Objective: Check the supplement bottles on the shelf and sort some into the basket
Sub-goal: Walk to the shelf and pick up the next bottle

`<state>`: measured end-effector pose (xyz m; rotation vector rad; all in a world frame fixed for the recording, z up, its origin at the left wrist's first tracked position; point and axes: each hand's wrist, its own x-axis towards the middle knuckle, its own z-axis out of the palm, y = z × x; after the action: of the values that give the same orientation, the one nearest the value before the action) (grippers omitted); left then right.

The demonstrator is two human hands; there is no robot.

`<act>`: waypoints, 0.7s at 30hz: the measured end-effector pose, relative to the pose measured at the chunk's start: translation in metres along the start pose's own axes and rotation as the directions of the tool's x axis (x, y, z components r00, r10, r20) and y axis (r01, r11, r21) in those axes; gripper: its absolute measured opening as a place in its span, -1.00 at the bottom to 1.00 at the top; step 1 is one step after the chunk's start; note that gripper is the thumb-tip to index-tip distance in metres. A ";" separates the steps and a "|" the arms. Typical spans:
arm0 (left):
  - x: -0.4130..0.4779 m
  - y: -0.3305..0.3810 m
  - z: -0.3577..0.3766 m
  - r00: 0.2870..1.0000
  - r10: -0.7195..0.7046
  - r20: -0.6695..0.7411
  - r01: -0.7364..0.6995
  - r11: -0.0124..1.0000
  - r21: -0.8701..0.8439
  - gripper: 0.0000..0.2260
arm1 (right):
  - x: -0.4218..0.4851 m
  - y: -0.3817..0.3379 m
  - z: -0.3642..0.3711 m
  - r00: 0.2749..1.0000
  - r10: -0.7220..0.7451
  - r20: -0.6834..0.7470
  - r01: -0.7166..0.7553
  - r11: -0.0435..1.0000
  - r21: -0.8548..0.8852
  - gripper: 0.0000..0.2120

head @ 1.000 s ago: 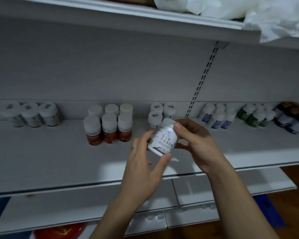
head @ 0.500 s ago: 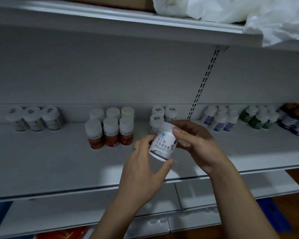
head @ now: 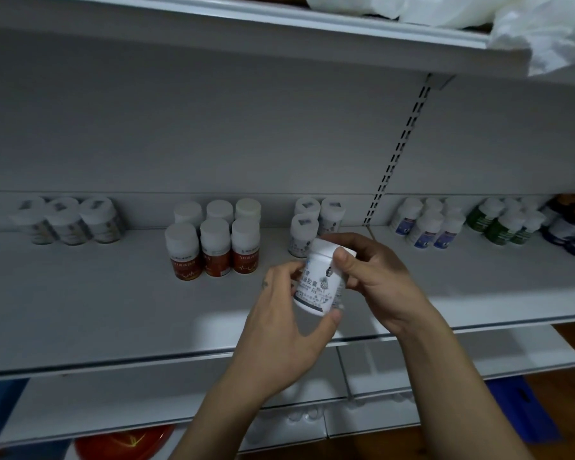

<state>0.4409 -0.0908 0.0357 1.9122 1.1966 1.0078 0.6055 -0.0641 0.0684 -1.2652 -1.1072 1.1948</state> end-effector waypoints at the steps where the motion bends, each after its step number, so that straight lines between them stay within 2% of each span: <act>1: 0.001 0.000 0.000 1.000 -0.013 0.010 0.013 1.000 -0.002 -0.44 | 0.000 0.000 0.001 1.000 0.006 -0.014 -0.005 1.000 0.006 -0.40; 4: 0.002 0.000 0.001 0.997 -0.070 0.009 0.070 0.997 -0.008 -0.37 | -0.003 -0.001 0.007 0.999 0.021 -0.048 -0.021 1.000 0.000 -0.50; 8: 0.000 -0.005 0.000 0.995 -0.094 -0.016 0.094 0.995 -0.027 -0.50 | -0.004 -0.001 0.008 0.999 0.020 -0.026 -0.021 0.999 -0.038 -0.55; 12: 0.002 -0.007 -0.005 0.987 -0.161 0.019 0.160 0.948 -0.276 -0.51 | -0.003 -0.002 -0.002 1.000 0.025 0.016 -0.027 0.994 0.102 -0.63; 14: 0.003 -0.005 -0.007 0.991 -0.125 0.040 0.131 0.926 -0.354 -0.53 | -0.003 -0.002 -0.004 0.999 0.017 0.038 -0.023 0.986 0.166 -0.59; 17: 0.002 -0.004 -0.008 0.995 -0.059 0.084 0.087 0.919 -0.384 -0.57 | -0.004 -0.004 -0.002 0.995 0.005 0.096 -0.023 0.982 0.185 -0.45; 21: 0.000 -0.007 -0.009 0.986 -0.072 0.150 0.127 0.907 -0.402 -0.55 | -0.006 -0.006 -0.002 0.993 0.011 0.122 -0.027 0.991 0.133 -0.50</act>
<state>0.4299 -0.0865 0.0344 1.5435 0.9105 0.9720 0.6071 -0.0698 0.0748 -1.1147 -1.0845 1.3520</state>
